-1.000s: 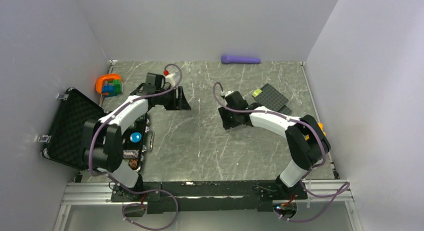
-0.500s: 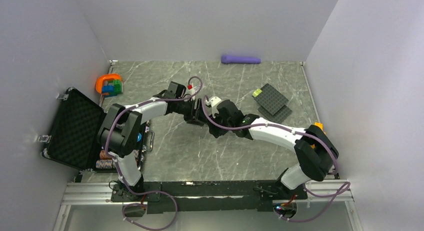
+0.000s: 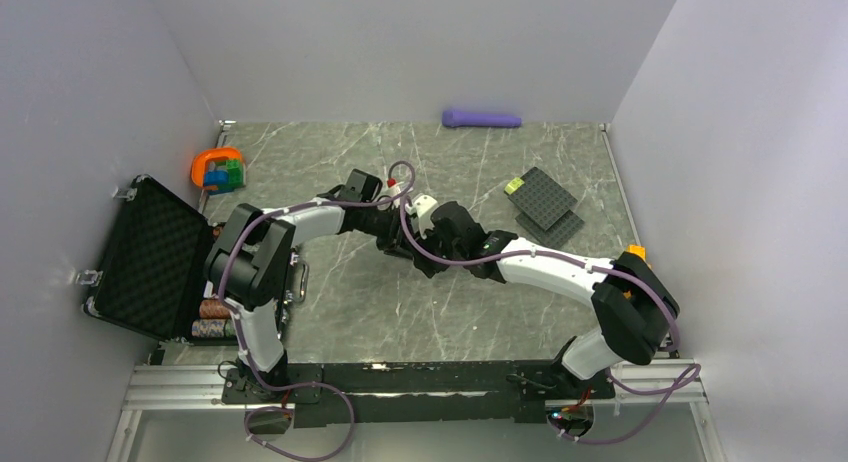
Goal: Pack up texas hold em set
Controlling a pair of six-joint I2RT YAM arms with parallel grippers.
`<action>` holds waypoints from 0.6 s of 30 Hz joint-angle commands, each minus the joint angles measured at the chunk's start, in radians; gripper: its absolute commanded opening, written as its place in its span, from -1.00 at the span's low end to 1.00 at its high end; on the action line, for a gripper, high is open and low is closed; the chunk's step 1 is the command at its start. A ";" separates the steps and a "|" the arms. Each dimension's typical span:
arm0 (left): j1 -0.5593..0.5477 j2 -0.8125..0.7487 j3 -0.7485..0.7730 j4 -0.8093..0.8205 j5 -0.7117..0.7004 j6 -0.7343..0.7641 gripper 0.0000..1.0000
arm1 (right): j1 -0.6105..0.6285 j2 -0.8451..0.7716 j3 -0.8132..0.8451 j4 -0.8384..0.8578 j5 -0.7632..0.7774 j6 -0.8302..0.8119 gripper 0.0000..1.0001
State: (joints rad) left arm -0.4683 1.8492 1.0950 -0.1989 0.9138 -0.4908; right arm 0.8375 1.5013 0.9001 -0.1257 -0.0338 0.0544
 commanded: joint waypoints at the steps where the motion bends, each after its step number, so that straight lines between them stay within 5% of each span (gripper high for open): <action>1: -0.012 0.010 0.020 0.042 0.064 -0.001 -0.38 | 0.008 -0.038 -0.001 0.037 0.019 -0.018 -0.35; 12: -0.019 0.016 0.017 0.072 0.100 -0.016 -1.00 | 0.013 -0.033 -0.002 0.032 0.058 -0.017 -0.23; 15: -0.020 0.008 0.010 0.080 0.099 -0.012 -1.00 | 0.012 -0.041 -0.004 0.032 0.070 -0.013 0.05; 18: -0.019 -0.003 0.022 0.040 0.066 0.024 -1.00 | 0.013 -0.054 -0.004 0.031 0.078 -0.012 0.66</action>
State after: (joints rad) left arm -0.4778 1.8633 1.0950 -0.1535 0.9707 -0.4988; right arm 0.8463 1.4975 0.8997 -0.1265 0.0025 0.0444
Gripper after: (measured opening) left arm 0.067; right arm 0.712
